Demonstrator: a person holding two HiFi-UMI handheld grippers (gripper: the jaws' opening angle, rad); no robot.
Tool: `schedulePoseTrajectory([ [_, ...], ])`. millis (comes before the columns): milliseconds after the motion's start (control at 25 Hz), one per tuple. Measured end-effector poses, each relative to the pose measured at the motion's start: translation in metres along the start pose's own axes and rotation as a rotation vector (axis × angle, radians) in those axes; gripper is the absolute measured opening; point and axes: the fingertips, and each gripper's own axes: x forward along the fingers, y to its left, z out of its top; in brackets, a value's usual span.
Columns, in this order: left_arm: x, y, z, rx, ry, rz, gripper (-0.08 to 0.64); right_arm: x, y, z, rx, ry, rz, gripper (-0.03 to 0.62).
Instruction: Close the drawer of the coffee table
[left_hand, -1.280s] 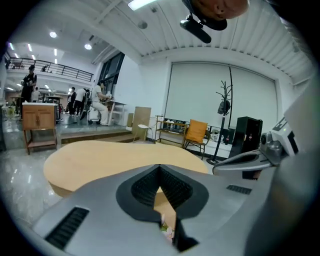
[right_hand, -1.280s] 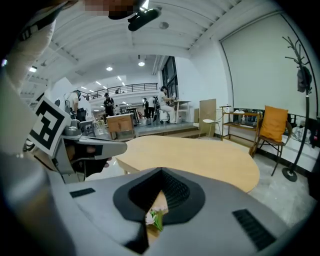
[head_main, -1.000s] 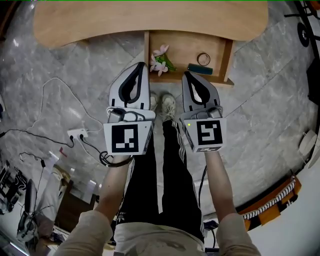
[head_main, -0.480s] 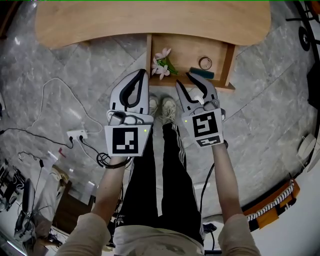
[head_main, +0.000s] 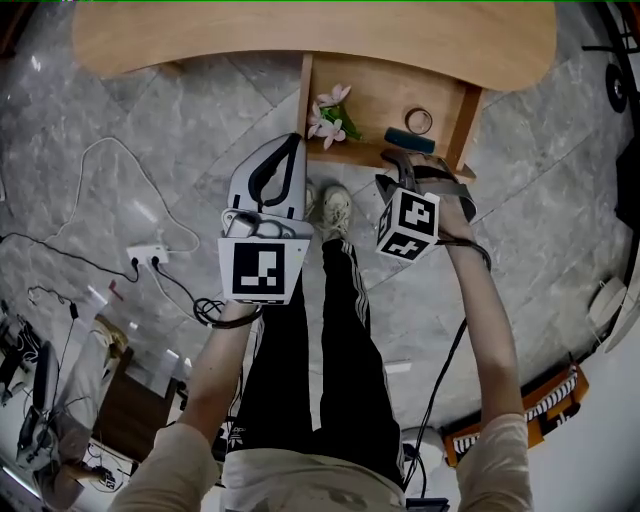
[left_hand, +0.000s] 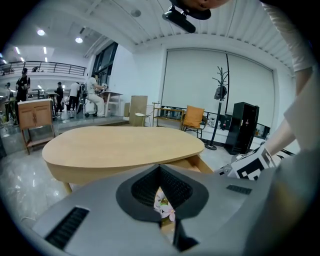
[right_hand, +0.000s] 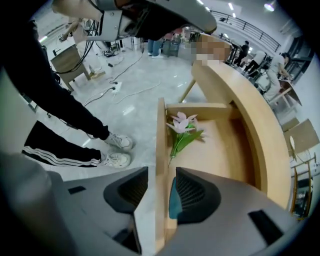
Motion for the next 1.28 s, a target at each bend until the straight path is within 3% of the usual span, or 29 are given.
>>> schedulePoseTrajectory([
  [200,0.003,-0.007,-0.012,-0.032,0.02,-0.014,0.008,0.021,0.008,-0.006,-0.053,0.053,0.047,0.175],
  [360,0.006,-0.015,-0.011,0.016,0.023,-0.048,0.008,0.031,0.005,-0.007,-0.068,0.065,0.033,0.089],
  [880,0.005,0.0,-0.024,0.022,0.093,-0.004,0.008,0.031,0.004,-0.006,-0.012,0.086,0.01,0.08],
  [1280,0.004,0.001,-0.017,0.021,0.088,-0.006,0.008,0.004,-0.005,0.0,0.003,0.062,-0.017,0.077],
])
